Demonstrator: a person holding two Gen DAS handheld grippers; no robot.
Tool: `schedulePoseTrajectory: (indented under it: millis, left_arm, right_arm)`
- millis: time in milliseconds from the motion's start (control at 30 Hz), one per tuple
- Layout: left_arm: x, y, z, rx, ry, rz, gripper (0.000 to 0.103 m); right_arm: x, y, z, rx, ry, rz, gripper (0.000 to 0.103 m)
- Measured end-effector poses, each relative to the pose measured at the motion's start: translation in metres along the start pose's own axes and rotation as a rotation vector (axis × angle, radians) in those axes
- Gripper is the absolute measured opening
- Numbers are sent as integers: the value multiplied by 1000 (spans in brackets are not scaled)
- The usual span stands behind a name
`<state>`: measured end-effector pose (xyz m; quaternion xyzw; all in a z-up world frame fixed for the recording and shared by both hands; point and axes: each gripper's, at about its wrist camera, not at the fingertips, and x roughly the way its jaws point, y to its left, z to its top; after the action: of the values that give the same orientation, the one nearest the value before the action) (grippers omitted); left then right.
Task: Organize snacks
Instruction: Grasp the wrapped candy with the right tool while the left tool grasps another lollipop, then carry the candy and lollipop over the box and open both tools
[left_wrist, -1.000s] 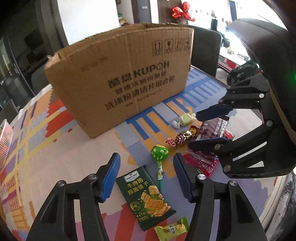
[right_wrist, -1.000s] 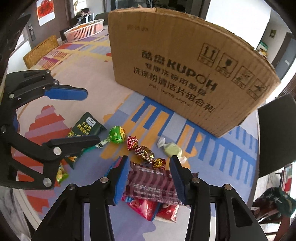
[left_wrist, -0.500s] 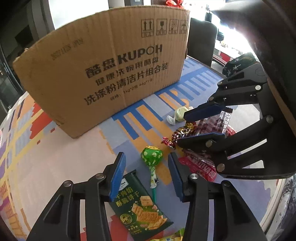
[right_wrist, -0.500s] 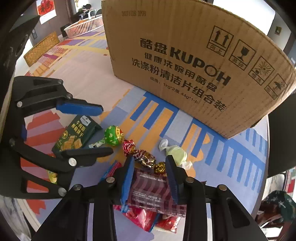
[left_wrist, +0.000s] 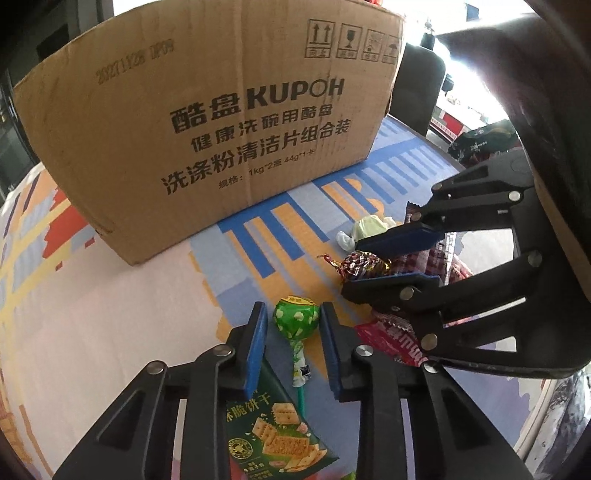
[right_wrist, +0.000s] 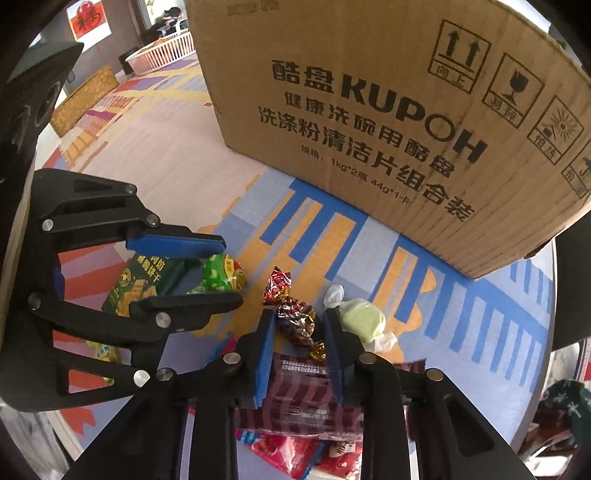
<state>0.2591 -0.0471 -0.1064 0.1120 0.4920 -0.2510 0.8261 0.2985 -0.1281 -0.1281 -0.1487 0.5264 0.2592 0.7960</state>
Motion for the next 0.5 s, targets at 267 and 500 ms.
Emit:
schedulePoseTrajectory:
  millis: [267, 500]
  left_arm:
    - [-15, 6, -4, -53, -37, 33, 26]
    - [-34, 4, 0, -90, -106, 70, 26]
  right_arm:
    - [-7, -6, -7, 54, -44, -4, 26]
    - [-27, -18, -11, 132, -113, -7, 26]
